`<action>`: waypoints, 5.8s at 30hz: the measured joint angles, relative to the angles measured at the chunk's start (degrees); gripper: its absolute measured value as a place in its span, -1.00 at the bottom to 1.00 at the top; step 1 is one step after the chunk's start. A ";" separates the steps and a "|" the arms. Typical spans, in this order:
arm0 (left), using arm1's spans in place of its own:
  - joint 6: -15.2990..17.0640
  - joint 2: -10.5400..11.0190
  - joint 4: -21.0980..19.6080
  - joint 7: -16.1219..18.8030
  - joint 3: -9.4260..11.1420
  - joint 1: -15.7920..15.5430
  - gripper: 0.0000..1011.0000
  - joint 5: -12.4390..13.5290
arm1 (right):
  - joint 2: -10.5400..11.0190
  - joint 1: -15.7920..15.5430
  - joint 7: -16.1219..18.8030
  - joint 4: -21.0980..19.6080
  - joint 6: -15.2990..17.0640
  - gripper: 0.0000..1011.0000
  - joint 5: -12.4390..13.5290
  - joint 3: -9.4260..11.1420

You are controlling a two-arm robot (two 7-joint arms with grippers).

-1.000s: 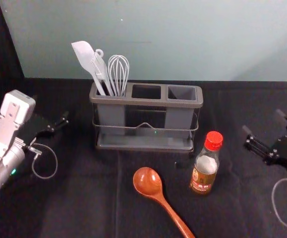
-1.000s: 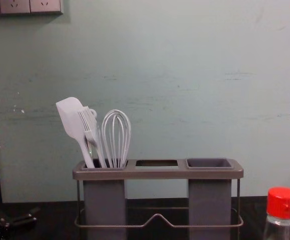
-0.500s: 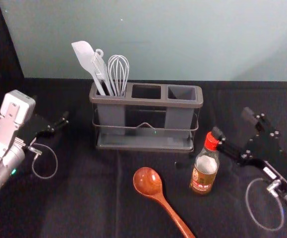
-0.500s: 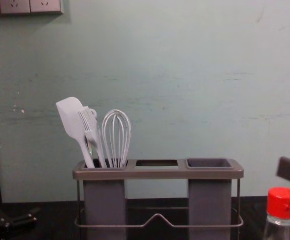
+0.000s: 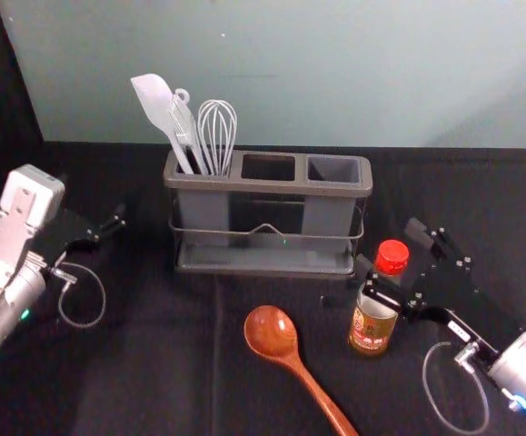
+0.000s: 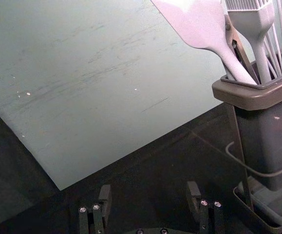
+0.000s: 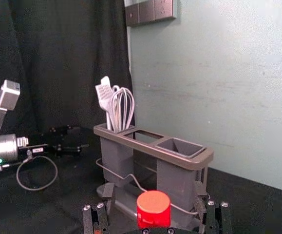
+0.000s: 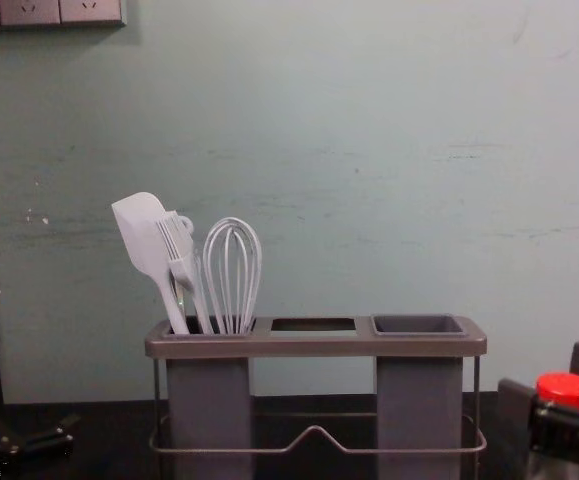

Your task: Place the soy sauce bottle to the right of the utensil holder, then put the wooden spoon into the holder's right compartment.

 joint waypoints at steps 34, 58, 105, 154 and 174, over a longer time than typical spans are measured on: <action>0.00 0.00 0.00 0.00 0.00 0.00 0.99 0.00 | -4.71 -0.73 1.73 0.98 2.99 0.66 -4.17 2.72; 0.00 0.00 0.00 0.00 0.00 0.00 0.99 0.00 | -6.57 -1.65 2.76 -0.44 4.23 -0.24 -6.33 7.41; 0.00 0.00 0.00 0.00 0.00 0.00 0.99 0.00 | -14.93 18.13 5.02 23.17 3.27 -0.24 -5.03 6.64; 0.00 0.00 0.00 0.00 0.00 0.00 0.99 0.00 | -14.40 17.11 3.83 16.75 4.70 0.84 -6.12 6.69; 0.00 0.00 0.00 0.00 0.00 0.00 0.99 0.00 | -7.21 6.11 6.49 1.53 11.81 0.98 -6.40 3.78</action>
